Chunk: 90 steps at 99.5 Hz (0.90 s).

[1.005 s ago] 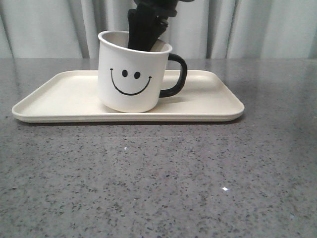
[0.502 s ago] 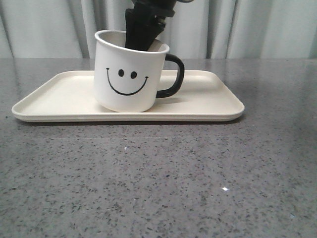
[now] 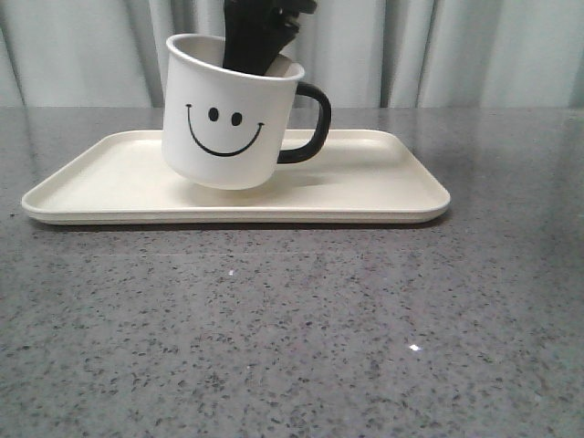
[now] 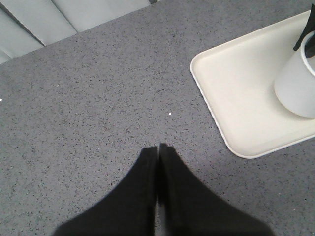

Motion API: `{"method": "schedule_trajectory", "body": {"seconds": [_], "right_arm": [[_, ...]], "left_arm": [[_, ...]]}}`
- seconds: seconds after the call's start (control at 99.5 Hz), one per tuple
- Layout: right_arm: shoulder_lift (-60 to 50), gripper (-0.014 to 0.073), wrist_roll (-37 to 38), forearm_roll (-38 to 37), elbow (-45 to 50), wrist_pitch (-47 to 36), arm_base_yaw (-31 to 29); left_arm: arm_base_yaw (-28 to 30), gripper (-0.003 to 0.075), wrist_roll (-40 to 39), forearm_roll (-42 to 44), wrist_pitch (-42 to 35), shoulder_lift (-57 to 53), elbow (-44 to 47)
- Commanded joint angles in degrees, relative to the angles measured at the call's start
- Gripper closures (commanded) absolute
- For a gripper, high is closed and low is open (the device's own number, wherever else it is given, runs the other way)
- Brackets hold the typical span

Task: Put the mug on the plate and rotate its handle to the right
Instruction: 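Twist the mug on the tray with the right gripper, swinging the handle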

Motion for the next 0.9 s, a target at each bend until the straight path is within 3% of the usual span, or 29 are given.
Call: {"method": "schedule_trajectory", "body": {"seconds": [0.0, 0.894], "right_arm": [[-3.62, 0.0524, -0.22, 2.06, -1.94, 5.12, -0.10], [-3.31, 0.0524, 0.66, 0.08, -1.84, 5.12, -0.10]], "left_arm": [[0.03, 0.0740, -0.64, 0.83, -0.73, -0.23, -1.19], [0.03, 0.0740, -0.64, 0.78, -0.73, -0.23, -1.19]]}}
